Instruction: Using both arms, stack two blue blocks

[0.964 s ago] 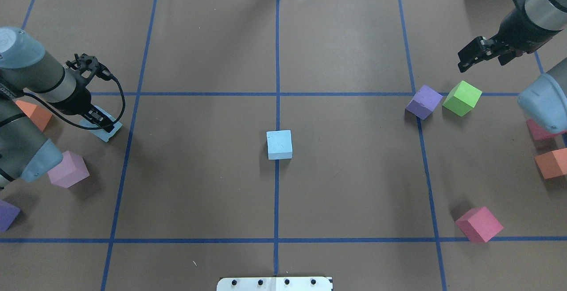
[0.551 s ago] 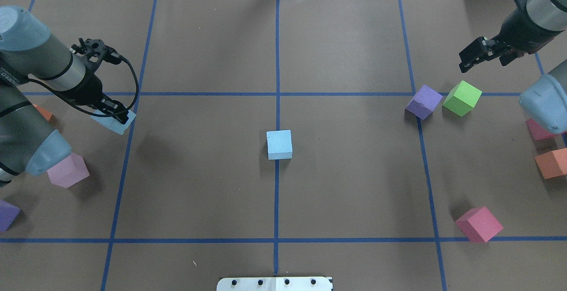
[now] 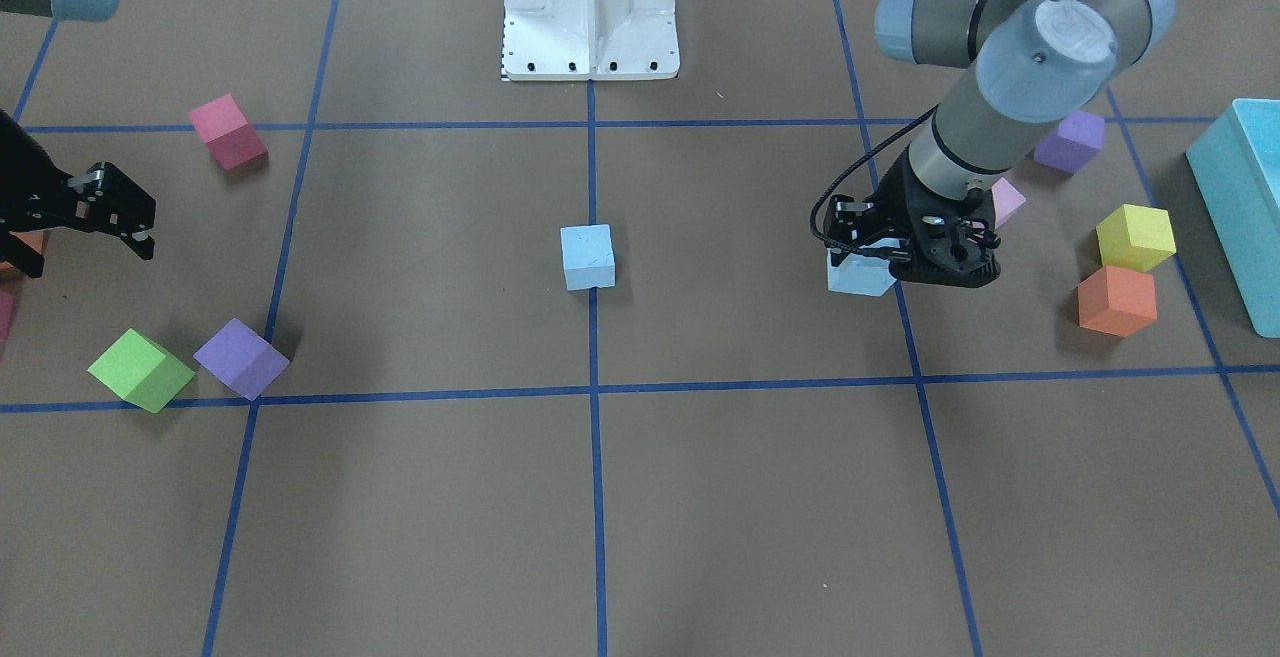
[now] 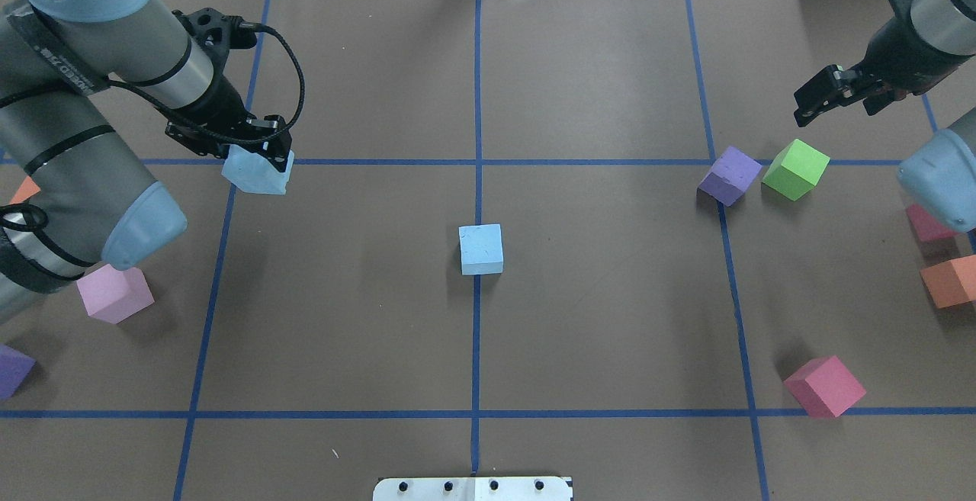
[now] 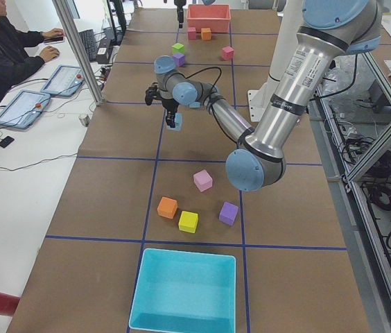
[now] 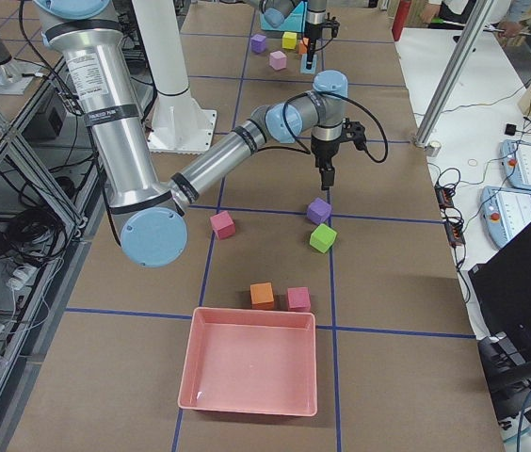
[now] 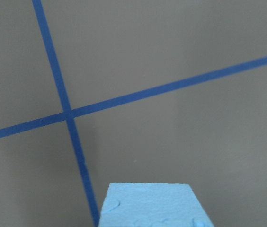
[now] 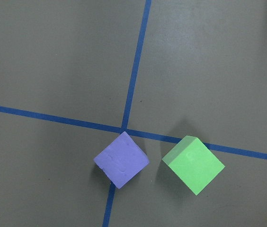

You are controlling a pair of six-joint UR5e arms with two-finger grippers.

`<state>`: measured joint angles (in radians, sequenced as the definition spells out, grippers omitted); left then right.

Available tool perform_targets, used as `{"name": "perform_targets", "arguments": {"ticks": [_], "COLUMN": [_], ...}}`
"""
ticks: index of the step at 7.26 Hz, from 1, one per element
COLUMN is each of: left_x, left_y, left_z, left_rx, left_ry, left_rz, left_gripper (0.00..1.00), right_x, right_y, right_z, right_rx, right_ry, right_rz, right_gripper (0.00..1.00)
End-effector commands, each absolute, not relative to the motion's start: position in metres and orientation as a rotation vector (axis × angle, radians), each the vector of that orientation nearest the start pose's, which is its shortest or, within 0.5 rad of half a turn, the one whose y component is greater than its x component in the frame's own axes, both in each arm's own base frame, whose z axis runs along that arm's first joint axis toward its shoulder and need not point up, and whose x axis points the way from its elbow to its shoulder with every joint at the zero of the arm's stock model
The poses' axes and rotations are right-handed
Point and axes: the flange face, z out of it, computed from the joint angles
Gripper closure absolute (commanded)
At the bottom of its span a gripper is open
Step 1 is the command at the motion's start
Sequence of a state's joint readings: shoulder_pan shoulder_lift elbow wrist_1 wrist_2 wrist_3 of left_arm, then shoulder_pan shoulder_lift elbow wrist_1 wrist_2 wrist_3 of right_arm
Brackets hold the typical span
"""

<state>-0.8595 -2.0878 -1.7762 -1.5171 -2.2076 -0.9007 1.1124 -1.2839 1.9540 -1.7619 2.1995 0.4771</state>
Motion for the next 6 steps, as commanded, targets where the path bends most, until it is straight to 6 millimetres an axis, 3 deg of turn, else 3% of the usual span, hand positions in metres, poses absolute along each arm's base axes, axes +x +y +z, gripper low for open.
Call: {"name": "perform_targets", "arguments": {"ticks": [1, 2, 4, 5, 6], "left_x": [0.396, 0.425, 0.461, 0.482, 0.497], "left_y": [-0.519, -0.516, -0.510, -0.525, -0.528], "left_z": [0.219, 0.198, 0.166, 0.143, 0.133], "left_rx": [-0.059, -0.077, -0.099, -0.121, -0.104], "left_ry": [0.899, 0.898, 0.900, 0.893, 0.875], "left_rz": [-0.065, -0.105, -0.143, -0.185, -0.221], "left_gripper": [0.37, 0.37, 0.37, 0.37, 0.37], "right_x": [-0.177, -0.177, -0.177, -0.177, -0.176], "right_y": [-0.529, -0.529, -0.529, -0.529, -0.529], "right_z": [0.353, 0.353, 0.354, 0.354, 0.354], "right_rx": [0.133, 0.131, 0.131, 0.129, 0.130], "right_ry": [-0.758, -0.757, -0.755, -0.755, -0.754], "right_rz": [-0.131, -0.130, -0.129, -0.127, -0.127], "right_gripper": [0.00, 0.00, 0.00, 0.00, 0.00]}}
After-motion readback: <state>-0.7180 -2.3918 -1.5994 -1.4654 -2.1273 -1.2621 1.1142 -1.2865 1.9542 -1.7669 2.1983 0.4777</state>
